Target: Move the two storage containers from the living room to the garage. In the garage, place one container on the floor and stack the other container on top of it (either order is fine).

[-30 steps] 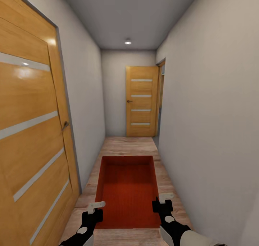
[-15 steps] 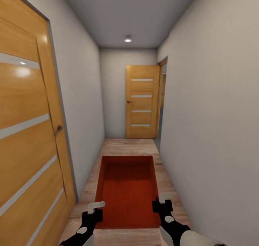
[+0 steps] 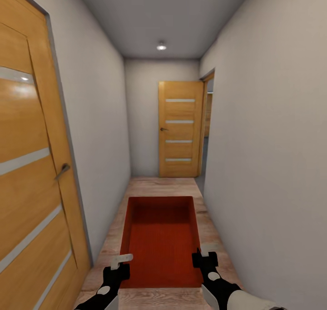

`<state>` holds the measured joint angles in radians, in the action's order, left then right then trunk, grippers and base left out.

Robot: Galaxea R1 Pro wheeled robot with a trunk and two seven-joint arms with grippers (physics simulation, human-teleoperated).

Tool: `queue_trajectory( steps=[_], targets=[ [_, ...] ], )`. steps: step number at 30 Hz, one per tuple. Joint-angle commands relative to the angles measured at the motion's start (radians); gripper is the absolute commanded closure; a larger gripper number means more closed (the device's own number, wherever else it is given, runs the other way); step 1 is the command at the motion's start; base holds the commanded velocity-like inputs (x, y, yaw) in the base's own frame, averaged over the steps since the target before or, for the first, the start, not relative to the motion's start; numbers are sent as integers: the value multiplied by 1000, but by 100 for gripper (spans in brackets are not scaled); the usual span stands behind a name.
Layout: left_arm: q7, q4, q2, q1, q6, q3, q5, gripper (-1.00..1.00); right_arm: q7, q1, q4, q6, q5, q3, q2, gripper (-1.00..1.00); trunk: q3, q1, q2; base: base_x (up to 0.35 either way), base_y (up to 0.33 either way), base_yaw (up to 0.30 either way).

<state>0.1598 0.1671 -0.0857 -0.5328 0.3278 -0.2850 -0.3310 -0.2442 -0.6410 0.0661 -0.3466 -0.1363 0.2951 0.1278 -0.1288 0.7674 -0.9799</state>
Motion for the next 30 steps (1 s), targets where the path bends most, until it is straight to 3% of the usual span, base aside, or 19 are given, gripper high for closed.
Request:
queue_trajectory(
  steps=[1,30],
  targets=[
    [11,5,3,-1,5,12,17,100,29,-1,-3,1,-9,-43,0,100,-1,1,-1,322,0,0],
    [11,5,3,-1,5,12,17,100,30,0,-3,1,-9,-43,0,100,-1,1,-1,322,0,32]
  ],
)
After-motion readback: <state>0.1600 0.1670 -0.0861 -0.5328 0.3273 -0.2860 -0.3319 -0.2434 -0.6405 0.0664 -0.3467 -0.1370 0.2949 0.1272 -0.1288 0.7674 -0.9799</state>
